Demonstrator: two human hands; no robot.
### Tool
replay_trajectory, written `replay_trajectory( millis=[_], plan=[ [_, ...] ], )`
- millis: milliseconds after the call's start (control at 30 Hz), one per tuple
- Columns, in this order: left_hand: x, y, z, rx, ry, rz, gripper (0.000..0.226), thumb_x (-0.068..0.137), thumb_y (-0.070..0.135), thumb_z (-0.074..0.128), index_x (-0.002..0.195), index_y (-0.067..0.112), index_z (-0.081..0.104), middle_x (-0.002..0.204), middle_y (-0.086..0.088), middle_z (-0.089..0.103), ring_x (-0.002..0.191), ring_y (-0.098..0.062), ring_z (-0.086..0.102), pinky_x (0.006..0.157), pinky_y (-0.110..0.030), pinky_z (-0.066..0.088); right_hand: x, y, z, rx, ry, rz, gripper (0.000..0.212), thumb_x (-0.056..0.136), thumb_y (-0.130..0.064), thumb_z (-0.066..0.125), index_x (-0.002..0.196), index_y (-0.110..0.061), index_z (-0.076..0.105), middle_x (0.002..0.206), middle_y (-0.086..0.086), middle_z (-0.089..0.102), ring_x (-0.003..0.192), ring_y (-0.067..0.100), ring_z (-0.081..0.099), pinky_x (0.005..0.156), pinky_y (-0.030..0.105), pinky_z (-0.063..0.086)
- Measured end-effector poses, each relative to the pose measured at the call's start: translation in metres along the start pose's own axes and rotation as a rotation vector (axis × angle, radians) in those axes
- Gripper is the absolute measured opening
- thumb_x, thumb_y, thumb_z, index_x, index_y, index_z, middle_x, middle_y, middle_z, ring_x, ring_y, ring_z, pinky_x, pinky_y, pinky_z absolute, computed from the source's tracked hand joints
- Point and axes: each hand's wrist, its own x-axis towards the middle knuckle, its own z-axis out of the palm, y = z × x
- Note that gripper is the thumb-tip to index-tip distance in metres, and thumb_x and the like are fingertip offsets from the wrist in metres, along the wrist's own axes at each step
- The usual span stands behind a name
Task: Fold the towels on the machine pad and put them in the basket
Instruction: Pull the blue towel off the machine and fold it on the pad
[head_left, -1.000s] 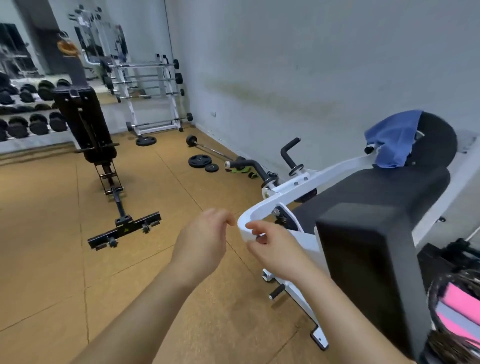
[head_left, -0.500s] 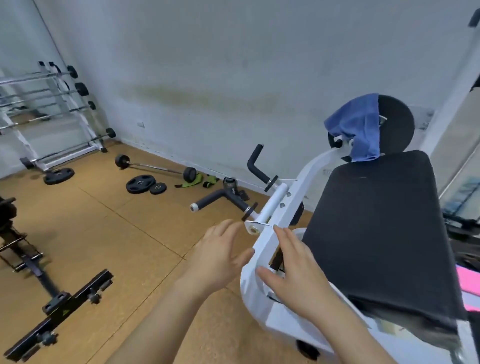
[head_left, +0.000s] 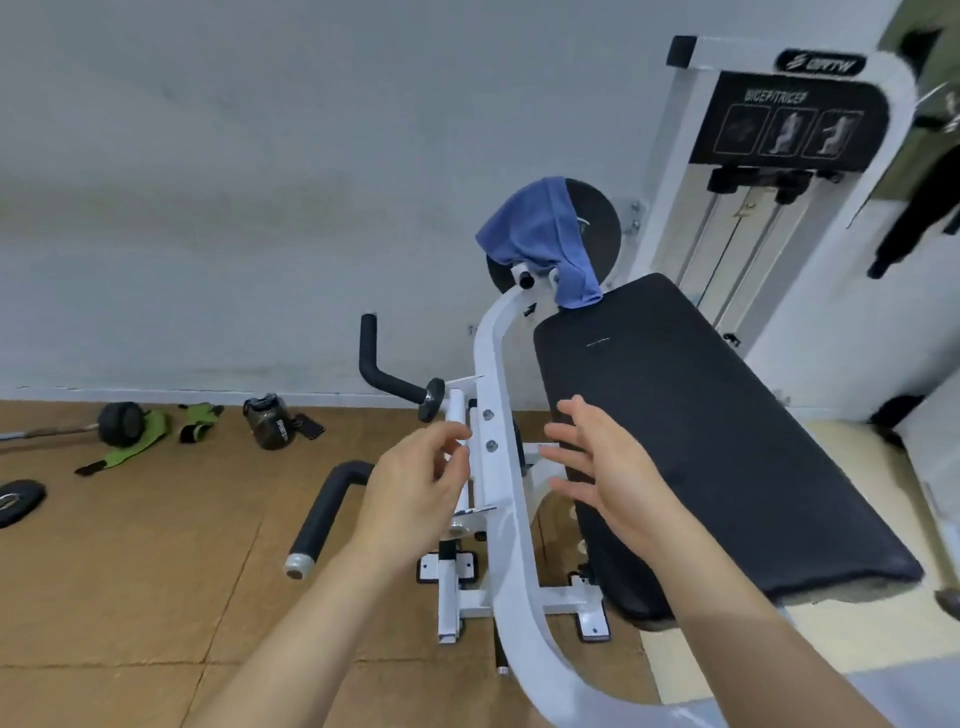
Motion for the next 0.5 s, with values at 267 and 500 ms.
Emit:
replay_trajectory(
  millis=[267,500],
  plan=[
    [0.129,-0.013,0.03,0.08,-0.256,0.164,0.028,0.1,0.029,0.046,0.126,0.031,0.057,0.111,0.013,0.062,0.086,0.0,0.057,0.076,-0.008,0.043,0.108,-0.015,-0.025,0.232,0.214,0.182,0.059,0.095,-0.063,0.031,0.132,-0.023,0.053,0.125,0.007,0.062,0.11,0.024,0.061,0.097,0.047,0.049],
    [0.26,-0.015,0.096,0.254,-0.313,0.22,0.037,0.098,0.022,0.048,0.134,0.029,0.052,0.146,0.005,0.039,0.134,-0.015,0.032,0.106,-0.027,0.033,0.227,-0.026,-0.057,0.008,0.314,0.234,0.075,0.09,-0.073,0.024,0.143,-0.024,0.045,0.151,0.001,0.04,0.137,0.025,0.037,0.112,0.05,0.032]
  ],
)
